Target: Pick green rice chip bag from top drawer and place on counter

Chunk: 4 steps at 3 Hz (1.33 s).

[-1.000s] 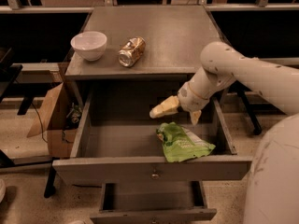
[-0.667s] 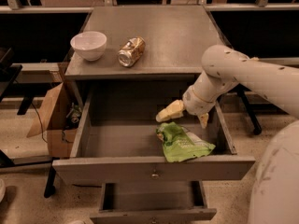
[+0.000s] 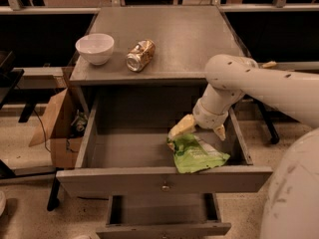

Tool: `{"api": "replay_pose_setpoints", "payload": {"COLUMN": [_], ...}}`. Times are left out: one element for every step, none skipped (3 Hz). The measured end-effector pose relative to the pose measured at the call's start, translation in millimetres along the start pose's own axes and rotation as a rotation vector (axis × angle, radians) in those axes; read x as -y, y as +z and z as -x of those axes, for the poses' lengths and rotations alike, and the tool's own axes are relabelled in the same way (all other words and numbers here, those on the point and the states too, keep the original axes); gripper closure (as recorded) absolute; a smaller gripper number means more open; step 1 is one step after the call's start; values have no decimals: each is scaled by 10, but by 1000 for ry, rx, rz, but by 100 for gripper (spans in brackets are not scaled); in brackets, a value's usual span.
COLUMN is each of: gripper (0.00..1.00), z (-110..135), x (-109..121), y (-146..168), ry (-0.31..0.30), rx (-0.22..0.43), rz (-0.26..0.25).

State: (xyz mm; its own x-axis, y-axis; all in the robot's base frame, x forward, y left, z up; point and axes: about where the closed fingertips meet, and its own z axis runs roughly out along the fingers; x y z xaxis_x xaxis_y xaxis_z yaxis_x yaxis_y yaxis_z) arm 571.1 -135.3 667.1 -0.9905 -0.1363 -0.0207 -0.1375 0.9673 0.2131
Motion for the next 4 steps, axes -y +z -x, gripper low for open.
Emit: {"api": "replay_pose_setpoints", "payload": {"gripper": [2,25,48,71], "z": [-264,-412,-457,-477], "x": [-205,-269,-253,-234], "y": [109,147,154,193], "ry": [-59,-85,-78,-69], "rx": [-79,-125,-129,-127], "rz": [-1,-5,-14,-41]}}
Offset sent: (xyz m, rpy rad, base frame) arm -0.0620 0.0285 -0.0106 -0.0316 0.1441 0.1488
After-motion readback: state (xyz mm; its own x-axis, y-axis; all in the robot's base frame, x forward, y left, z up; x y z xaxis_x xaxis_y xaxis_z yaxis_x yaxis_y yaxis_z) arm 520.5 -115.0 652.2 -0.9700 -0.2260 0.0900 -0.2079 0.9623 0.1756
